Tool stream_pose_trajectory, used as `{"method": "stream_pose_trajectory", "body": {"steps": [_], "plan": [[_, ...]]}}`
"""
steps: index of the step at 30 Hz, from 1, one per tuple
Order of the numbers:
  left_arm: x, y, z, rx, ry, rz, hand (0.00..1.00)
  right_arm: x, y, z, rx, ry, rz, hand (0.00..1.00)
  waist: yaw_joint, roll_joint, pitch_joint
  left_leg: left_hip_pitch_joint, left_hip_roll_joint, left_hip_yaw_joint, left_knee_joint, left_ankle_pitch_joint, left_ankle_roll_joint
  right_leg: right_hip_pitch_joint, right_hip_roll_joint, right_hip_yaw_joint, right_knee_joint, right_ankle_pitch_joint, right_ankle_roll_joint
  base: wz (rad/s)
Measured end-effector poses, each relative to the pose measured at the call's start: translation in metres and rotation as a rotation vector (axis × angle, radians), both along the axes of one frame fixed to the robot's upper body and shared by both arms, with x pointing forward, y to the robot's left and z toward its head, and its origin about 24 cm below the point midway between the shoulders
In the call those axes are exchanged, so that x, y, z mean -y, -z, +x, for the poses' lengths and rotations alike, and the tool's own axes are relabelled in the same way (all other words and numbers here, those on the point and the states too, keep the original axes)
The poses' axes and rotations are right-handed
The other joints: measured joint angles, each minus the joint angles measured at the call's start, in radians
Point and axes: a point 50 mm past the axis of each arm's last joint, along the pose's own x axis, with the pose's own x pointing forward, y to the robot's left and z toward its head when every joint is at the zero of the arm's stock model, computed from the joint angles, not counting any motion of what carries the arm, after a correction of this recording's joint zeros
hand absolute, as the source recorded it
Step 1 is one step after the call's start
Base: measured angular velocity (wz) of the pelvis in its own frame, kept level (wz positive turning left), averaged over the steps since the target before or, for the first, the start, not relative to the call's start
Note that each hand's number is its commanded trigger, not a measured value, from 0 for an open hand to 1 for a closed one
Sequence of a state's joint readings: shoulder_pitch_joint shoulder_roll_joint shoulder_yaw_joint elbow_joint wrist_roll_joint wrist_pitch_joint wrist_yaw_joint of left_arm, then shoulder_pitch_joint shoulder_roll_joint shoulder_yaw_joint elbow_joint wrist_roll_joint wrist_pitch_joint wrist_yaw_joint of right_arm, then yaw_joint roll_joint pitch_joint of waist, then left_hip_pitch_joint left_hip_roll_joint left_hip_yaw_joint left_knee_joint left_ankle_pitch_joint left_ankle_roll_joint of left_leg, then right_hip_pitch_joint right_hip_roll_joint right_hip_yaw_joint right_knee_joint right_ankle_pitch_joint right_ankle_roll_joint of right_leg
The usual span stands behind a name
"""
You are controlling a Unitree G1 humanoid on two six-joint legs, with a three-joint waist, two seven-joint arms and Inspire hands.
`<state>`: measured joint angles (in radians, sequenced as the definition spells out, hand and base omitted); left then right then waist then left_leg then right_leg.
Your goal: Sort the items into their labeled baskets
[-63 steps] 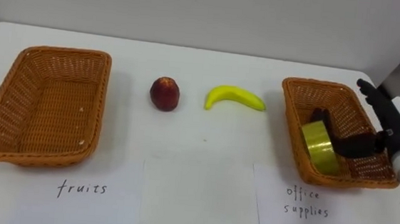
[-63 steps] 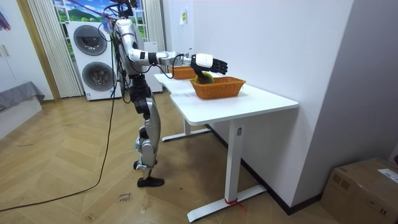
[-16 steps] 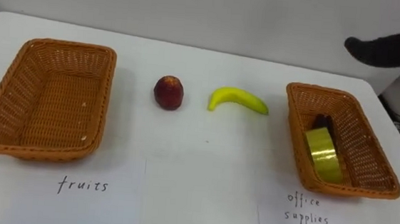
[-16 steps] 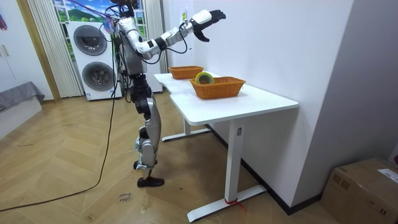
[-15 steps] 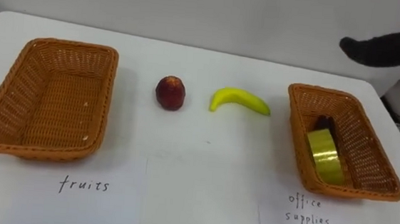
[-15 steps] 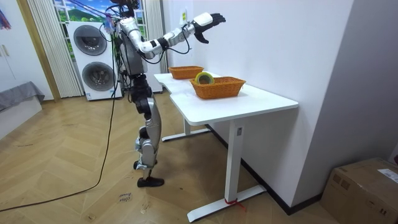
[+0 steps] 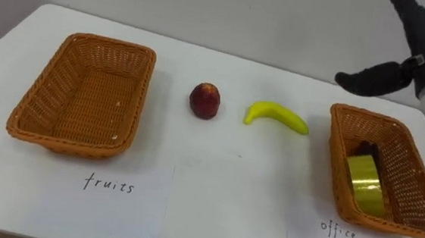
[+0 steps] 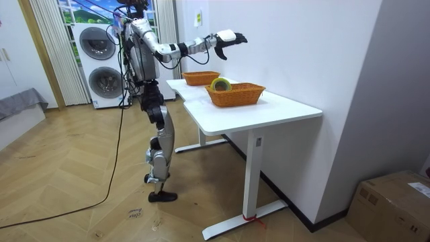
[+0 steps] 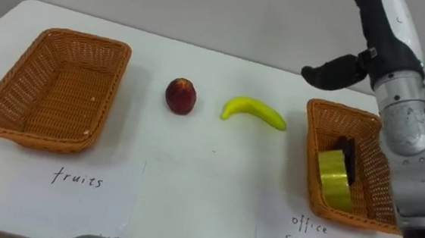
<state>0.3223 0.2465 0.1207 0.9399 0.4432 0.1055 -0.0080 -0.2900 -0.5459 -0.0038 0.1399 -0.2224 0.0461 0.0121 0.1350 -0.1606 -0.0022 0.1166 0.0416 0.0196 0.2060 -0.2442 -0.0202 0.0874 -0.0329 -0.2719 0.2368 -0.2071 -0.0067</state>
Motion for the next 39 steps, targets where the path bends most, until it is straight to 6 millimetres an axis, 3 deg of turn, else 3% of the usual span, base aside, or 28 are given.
{"method": "stream_pose_trajectory", "body": {"steps": [3,5,6,10,21,31,39], "plan": [[-0.003,-0.001,0.004,0.005,0.01,0.004,0.0,-0.001,0.017,0.001,-0.073,-0.002,-0.007,0.0,0.004,0.002,0.0017,-0.009,0.0,-0.001,0.0,0.0,0.0,-0.008,0.0,-0.001,0.0,0.0,0.0,0.0],[-0.004,-0.002,0.01,0.016,0.014,0.01,0.0,-0.002,0.018,0.002,-0.084,-0.002,-0.009,0.0,0.007,0.0,0.0,-0.039,0.0,-0.003,0.006,0.001,-0.001,-0.036,0.0,-0.001,0.003,0.002,-0.003,0.02],[-0.005,-0.002,0.013,0.021,0.017,0.012,0.0,-0.004,0.018,0.003,-0.084,-0.01,-0.007,0.0,0.009,-0.001,0.0036,-0.053,0.0,-0.01,0.018,0.001,-0.001,-0.042,0.0,-0.005,0.003,0.004,-0.004,0.04],[-0.003,-0.003,0.023,0.042,0.042,0.01,0.0,-0.003,0.029,0.008,-0.143,-0.005,-0.013,0.0,0.011,-0.001,0.0048,-0.08,0.0,-0.012,0.027,0.001,-0.001,-0.07,0.001,-0.005,0.002,0.008,-0.005,0.01],[-0.004,-0.006,0.024,0.072,0.038,0.011,0.0,-0.003,0.029,0.008,-0.142,-0.002,-0.016,0.0,0.008,-0.002,0.0058,-0.089,-0.001,-0.026,0.027,0.001,-0.001,-0.065,0.003,-0.008,-0.016,0.011,-0.003,0.02],[-0.004,-0.005,0.013,0.045,0.033,0.014,0.0,-0.004,0.027,0.008,-0.135,-0.003,-0.047,0.0,0.009,0.005,0.0108,-0.065,-0.001,-0.027,0.025,0.001,-0.001,-0.036,0.003,-0.015,-0.016,0.011,-0.003,0.0],[-0.006,-0.006,0.01,0.037,0.033,0.014,0.0,-0.008,0.03,0.008,-0.146,-0.022,-0.063,0.0,0.008,0.001,0.0075,-0.051,-0.001,-0.034,0.023,0.001,-0.001,-0.019,0.002,-0.024,-0.013,0.011,-0.003,0.02]]}}
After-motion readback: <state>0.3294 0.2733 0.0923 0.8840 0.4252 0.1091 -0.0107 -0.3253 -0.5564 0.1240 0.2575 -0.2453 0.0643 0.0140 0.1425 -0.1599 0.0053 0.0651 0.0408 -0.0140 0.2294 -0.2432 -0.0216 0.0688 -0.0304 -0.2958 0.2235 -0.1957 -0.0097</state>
